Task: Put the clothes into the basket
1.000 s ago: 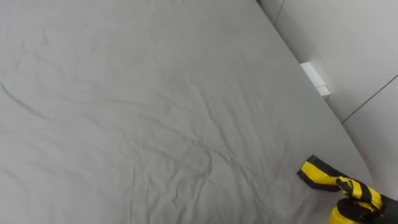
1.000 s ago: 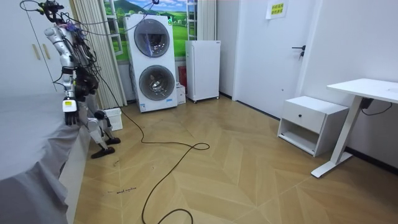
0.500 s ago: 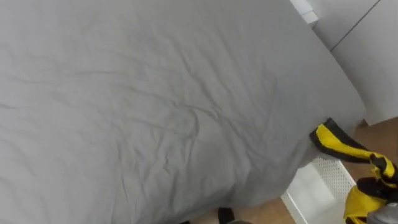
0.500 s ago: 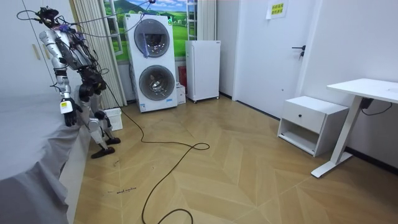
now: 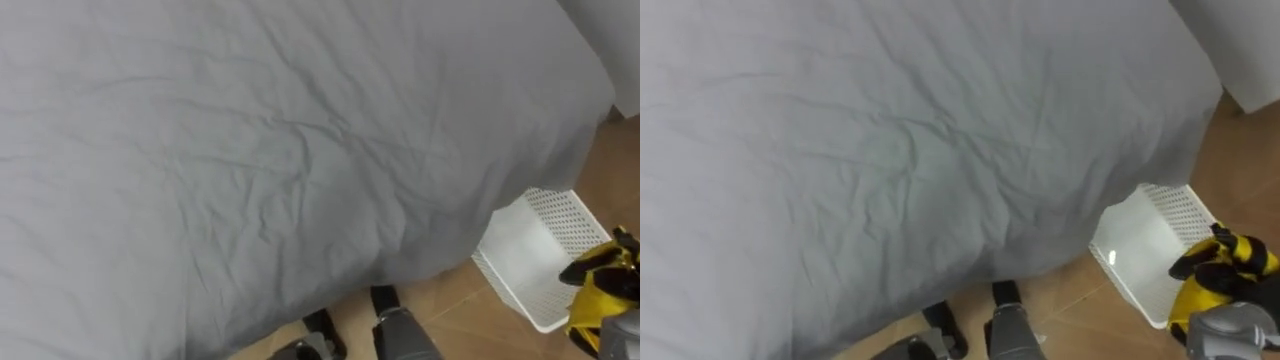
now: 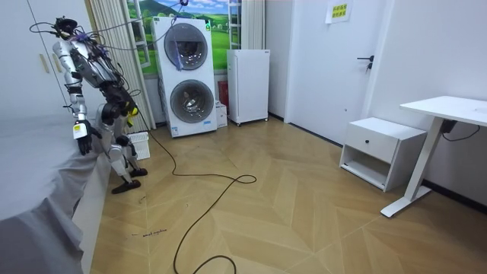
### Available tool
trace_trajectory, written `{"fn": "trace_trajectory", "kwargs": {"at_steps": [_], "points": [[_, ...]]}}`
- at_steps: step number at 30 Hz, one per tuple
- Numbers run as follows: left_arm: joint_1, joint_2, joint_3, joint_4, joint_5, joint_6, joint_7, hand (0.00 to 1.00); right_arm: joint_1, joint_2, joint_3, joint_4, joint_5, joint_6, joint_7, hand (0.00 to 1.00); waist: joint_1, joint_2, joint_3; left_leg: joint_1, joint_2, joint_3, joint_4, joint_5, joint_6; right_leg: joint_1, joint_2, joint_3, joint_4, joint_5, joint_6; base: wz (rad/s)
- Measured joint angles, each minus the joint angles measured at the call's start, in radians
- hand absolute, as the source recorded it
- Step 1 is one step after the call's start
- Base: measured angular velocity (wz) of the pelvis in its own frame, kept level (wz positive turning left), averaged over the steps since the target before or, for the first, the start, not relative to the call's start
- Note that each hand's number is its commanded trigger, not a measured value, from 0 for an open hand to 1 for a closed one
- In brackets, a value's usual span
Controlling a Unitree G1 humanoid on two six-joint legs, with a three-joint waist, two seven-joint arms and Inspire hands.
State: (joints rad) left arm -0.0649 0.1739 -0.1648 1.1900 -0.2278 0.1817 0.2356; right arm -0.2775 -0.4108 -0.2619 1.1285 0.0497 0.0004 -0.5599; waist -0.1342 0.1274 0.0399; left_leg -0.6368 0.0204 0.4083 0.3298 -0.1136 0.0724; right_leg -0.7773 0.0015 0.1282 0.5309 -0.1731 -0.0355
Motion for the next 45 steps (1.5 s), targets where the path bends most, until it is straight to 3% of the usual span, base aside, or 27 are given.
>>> {"fn": "trace_trajectory", "kwargs": {"at_steps": [7, 8, 9, 10, 29, 45], "points": [[-0.017, 0.000, -0.007, 0.000, -0.036, 0.000, 0.025, 0.00, -0.018, -0.052, 0.000, 0.031, 0.026, -0.025, -0.034, 1.00, 0.003, 0.011, -0.0002, -0.025, 0.001, 0.000, 0.009, 0.002, 0.002, -0.033, 0.000, 0.002, 0.024, 0.000, 0.000, 0.02], [-0.018, 0.000, -0.007, 0.000, -0.044, -0.001, 0.028, 0.00, -0.018, -0.054, 0.000, 0.031, 0.027, -0.026, -0.036, 0.62, 0.004, 0.011, -0.0003, -0.026, 0.001, 0.000, 0.009, 0.002, 0.002, -0.034, 0.000, 0.002, 0.025, 0.000, 0.000, 0.00], [-0.019, 0.000, -0.007, 0.000, -0.053, -0.002, 0.032, 0.00, -0.018, -0.056, 0.000, 0.031, 0.027, -0.029, -0.039, 0.15, 0.004, 0.011, -0.0005, -0.031, 0.001, 0.000, 0.009, 0.003, 0.002, -0.039, -0.001, 0.001, 0.028, 0.000, -0.001, 0.00], [-0.022, 0.000, -0.010, 0.000, -0.057, -0.005, 0.036, 0.00, -0.021, -0.058, 0.001, 0.031, 0.027, -0.030, -0.041, 0.00, 0.007, 0.012, -0.0006, -0.035, 0.000, -0.001, 0.009, 0.004, 0.003, -0.043, -0.001, 0.000, 0.031, 0.000, -0.002, 0.03], [-0.024, 0.003, -0.047, -0.001, -0.075, -0.041, 0.057, 0.00, -0.038, -0.059, 0.002, 0.039, 0.032, -0.033, -0.107, 0.00, 0.009, 0.010, -0.0003, -0.057, 0.002, -0.028, 0.047, 0.004, 0.004, -0.045, -0.011, -0.026, 0.046, -0.008, -0.006, 0.04], [-0.007, 0.021, -0.077, -0.015, -0.075, -0.102, 0.057, 0.00, -0.018, -0.059, 0.005, 0.035, 0.069, -0.046, -0.115, 0.00, 0.005, 0.002, 0.0009, -0.073, 0.018, -0.034, 0.085, -0.005, 0.009, -0.042, -0.016, -0.052, 0.060, -0.006, -0.002, 0.02]]}}
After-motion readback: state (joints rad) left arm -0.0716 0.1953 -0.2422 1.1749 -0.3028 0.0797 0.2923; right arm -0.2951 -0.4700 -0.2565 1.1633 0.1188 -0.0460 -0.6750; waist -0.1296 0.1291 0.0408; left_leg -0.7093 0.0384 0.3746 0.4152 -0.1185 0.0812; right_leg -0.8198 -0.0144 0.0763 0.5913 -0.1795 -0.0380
